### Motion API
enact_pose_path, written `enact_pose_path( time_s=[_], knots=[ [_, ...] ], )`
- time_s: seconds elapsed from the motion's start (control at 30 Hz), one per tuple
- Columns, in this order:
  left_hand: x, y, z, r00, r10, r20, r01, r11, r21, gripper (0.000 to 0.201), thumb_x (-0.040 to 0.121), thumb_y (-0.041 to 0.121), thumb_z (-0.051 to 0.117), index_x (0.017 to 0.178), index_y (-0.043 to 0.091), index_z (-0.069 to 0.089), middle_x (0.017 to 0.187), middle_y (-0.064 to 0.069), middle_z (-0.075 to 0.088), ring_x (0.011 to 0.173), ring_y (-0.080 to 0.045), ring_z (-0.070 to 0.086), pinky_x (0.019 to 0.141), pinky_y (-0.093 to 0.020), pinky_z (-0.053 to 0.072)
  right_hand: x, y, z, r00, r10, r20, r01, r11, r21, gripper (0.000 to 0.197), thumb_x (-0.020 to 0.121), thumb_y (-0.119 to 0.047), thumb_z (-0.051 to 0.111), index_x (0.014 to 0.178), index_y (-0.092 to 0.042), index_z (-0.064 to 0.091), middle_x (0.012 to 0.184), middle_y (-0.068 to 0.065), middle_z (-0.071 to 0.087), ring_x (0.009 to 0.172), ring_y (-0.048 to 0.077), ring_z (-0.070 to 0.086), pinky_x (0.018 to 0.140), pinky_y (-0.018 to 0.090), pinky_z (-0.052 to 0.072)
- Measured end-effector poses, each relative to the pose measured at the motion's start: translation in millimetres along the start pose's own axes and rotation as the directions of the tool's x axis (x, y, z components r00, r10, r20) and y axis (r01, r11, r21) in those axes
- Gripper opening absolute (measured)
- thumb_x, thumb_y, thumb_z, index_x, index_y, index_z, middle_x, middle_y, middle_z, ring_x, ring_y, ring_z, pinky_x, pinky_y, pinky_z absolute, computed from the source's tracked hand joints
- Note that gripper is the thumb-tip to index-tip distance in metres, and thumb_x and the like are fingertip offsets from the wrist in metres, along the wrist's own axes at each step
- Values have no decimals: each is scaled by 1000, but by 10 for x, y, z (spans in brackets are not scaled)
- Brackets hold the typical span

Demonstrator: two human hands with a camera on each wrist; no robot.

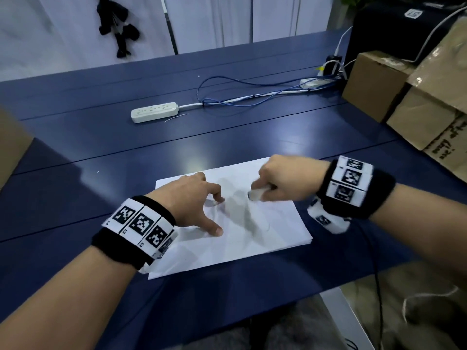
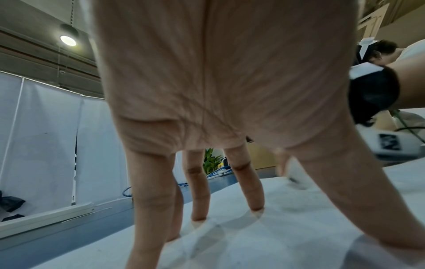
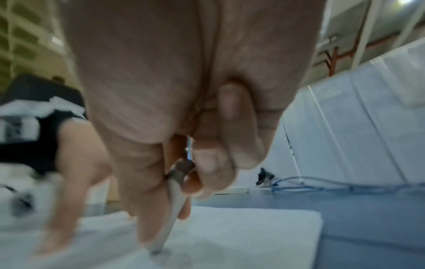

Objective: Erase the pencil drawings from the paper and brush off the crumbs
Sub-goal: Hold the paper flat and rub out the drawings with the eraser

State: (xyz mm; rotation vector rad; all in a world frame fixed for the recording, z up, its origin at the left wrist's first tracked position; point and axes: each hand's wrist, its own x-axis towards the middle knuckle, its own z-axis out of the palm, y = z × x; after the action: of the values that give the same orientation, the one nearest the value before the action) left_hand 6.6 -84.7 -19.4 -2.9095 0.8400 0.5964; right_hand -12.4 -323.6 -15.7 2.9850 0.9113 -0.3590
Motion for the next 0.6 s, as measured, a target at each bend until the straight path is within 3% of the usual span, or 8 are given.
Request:
enact_pose_path(
  time_s=[0.13, 0.2, 0.23, 0.3, 0.37, 0.47, 0.53, 0.6],
  knots=[
    [19, -18, 13, 1000, 8, 7, -8, 1000, -18, 69, 59, 69, 79, 120, 45, 56, 112, 9, 44, 105, -15, 50, 71, -31, 35, -230, -191, 60, 942, -242, 234, 199, 961, 193, 30, 87, -40, 64, 116, -36, 69, 75, -10, 52, 68, -2, 48, 59, 9, 34],
    [20, -9, 7, 1000, 11, 8, -11, 1000, -13, 69, 60, 69, 79, 120, 45, 56, 113, 9, 45, 105, -15, 51, 70, -31, 35, -183, -152, 47, 959, -202, 201, 170, 971, 166, 29, 86, -40, 66, 114, -34, 70, 69, -13, 52, 65, -7, 48, 59, 8, 34],
    [17, -3, 2, 1000, 11, 7, -11, 1000, -7, 69, 60, 68, 79, 120, 45, 55, 113, 9, 45, 105, -15, 52, 69, -30, 34, -117, -102, 36, 980, -131, 152, 111, 985, 133, 28, 86, -42, 64, 111, -31, 71, 66, -13, 52, 64, -4, 50, 61, 14, 41],
    [7, 5, -6, 1000, 8, 5, -8, 1000, -5, 68, 60, 68, 79, 119, 45, 55, 114, 9, 45, 105, -14, 52, 67, -30, 33, -3, -5, -7, 999, 20, 31, -21, 1000, 14, 32, 87, -49, 53, 99, -25, 71, 64, -5, 55, 66, 11, 51, 65, 34, 52],
    [3, 2, -5, 1000, 8, 4, -8, 1000, -11, 69, 60, 68, 79, 120, 45, 55, 114, 9, 45, 105, -14, 52, 69, -30, 34, 19, 73, 0, 997, 74, -18, -74, 996, -52, 31, 91, -48, 51, 93, -22, 69, 65, 0, 55, 69, 22, 50, 60, 36, 48],
    [3, -16, 8, 1000, 7, -1, -7, 1000, -21, 69, 60, 69, 79, 120, 44, 56, 113, 9, 45, 105, -15, 51, 71, -30, 35, -135, 10, 49, 993, -75, 90, 68, 995, 77, 25, 90, -40, 59, 109, -29, 70, 79, -2, 63, 74, 16, 54, 62, 24, 38],
    [8, -14, 13, 1000, 8, -1, -8, 1000, -22, 69, 60, 68, 79, 120, 44, 56, 113, 9, 45, 105, -15, 51, 71, -30, 35, -260, -95, 76, 956, -196, 219, 142, 960, 239, 31, 85, -40, 66, 116, -37, 68, 81, -8, 64, 71, 5, 53, 65, 19, 42],
    [12, -6, 7, 1000, 10, 3, -10, 1000, -18, 68, 60, 68, 79, 119, 44, 56, 113, 9, 45, 104, -15, 52, 70, -30, 35, -262, -113, 70, 950, -201, 240, 139, 957, 253, 31, 84, -41, 67, 114, -39, 68, 78, -10, 64, 70, 3, 55, 64, 17, 43]
  ],
)
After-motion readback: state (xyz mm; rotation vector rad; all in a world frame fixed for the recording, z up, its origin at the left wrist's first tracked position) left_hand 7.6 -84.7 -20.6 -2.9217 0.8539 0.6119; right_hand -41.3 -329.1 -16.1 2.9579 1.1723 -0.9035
